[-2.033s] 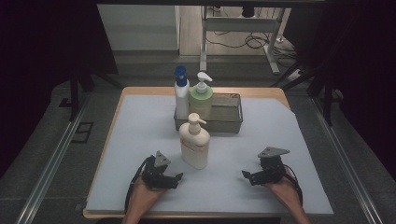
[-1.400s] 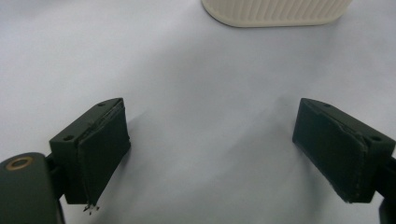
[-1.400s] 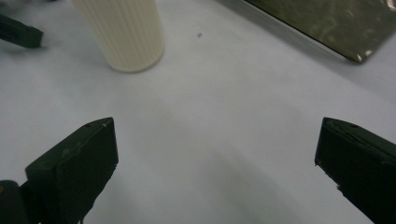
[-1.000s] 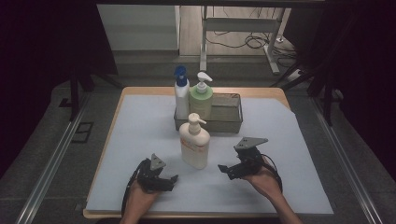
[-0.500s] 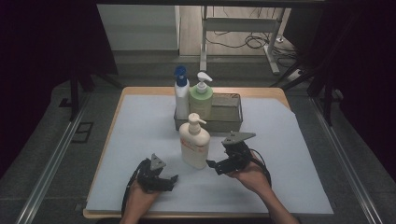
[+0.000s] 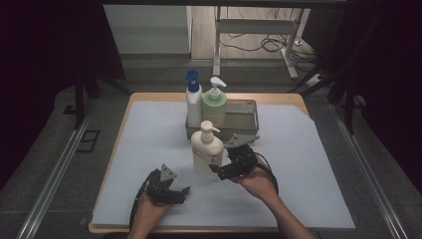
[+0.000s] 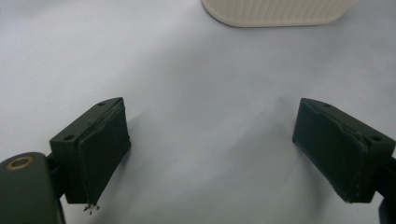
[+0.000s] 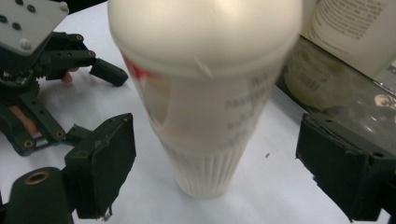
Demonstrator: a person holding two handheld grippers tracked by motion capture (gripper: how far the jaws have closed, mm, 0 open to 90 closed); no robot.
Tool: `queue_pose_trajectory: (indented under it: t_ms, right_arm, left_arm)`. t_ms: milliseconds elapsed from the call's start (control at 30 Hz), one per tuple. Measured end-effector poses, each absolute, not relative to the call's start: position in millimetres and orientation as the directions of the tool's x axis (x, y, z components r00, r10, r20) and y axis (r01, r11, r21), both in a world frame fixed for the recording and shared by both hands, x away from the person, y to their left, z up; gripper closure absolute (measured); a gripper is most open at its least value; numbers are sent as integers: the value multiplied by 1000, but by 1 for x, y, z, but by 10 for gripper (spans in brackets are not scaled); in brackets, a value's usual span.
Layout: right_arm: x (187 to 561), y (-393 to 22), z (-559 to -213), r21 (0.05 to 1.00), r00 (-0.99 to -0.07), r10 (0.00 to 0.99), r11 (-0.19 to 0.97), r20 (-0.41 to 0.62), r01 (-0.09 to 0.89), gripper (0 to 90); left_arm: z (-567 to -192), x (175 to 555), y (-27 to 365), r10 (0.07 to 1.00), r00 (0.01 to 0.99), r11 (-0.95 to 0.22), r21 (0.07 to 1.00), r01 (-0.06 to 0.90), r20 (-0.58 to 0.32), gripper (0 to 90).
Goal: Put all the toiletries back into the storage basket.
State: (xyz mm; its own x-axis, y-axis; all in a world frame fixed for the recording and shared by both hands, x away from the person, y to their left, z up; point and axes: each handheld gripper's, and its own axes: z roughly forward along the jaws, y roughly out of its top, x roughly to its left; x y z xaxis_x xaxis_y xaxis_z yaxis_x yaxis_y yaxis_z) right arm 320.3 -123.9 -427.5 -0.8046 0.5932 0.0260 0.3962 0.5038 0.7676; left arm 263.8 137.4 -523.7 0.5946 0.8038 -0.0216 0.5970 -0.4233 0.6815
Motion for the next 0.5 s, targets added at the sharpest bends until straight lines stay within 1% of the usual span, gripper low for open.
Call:
queue_pose_trajectory:
  t_ms: [233, 500]
  right_arm:
    - [325, -111, -424, 760, -803, 596, 524, -5, 384, 144]
    - [330, -97, -422, 763, -797, 604, 521, -11, 384, 197]
  left_arm:
    - [-524, 264, 137, 804, 595, -423, 681, 597, -22, 105]
    - [-524, 264, 137, 804, 595, -423, 682, 597, -22, 106]
